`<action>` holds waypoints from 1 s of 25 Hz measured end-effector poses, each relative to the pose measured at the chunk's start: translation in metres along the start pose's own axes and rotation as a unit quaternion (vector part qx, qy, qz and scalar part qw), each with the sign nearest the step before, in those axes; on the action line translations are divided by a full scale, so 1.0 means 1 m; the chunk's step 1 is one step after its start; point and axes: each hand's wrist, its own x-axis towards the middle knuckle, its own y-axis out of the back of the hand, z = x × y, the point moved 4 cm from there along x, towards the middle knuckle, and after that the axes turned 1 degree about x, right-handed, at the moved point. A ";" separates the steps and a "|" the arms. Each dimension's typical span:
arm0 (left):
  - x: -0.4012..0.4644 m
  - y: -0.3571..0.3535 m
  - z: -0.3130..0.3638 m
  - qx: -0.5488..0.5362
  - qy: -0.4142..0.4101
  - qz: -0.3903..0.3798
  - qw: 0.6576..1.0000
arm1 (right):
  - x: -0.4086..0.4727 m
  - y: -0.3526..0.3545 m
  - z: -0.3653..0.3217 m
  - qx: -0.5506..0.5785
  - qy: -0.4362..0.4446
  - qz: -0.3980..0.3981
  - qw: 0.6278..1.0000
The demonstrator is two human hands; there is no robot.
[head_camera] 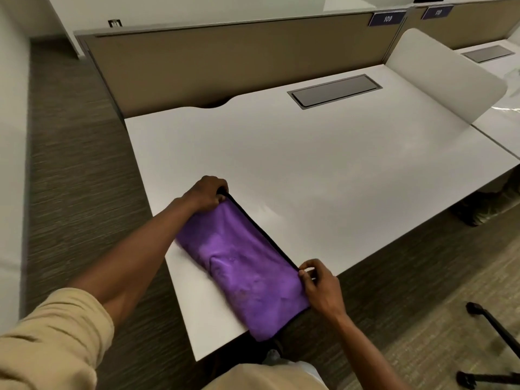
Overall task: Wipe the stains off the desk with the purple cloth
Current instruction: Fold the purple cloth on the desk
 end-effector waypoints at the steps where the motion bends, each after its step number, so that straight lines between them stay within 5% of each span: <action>1: -0.002 0.006 -0.008 -0.008 0.004 0.007 1.000 | 0.006 0.001 -0.008 -0.015 0.018 -0.028 0.999; 5: -0.020 0.027 -0.032 -0.053 0.024 0.012 0.998 | 0.032 0.002 -0.021 -0.180 0.068 -0.114 0.975; 10: -0.043 0.044 -0.050 -0.070 0.075 0.087 0.991 | 0.068 0.020 -0.040 -0.156 0.068 -0.091 0.981; 14: -0.074 0.030 -0.044 -0.084 0.148 0.140 0.975 | 0.095 -0.001 -0.044 -0.302 0.040 -0.154 0.940; 17: -0.108 -0.009 -0.031 -0.114 0.236 0.162 0.951 | 0.104 -0.024 -0.068 -0.260 0.075 -0.131 0.954; 21: -0.152 -0.079 -0.010 -0.121 0.314 0.053 0.940 | 0.115 -0.062 -0.101 -0.244 0.101 -0.138 0.955; 25: -0.174 -0.106 0.013 -0.191 0.332 0.117 0.916 | 0.123 -0.084 -0.107 -0.231 0.054 -0.144 0.961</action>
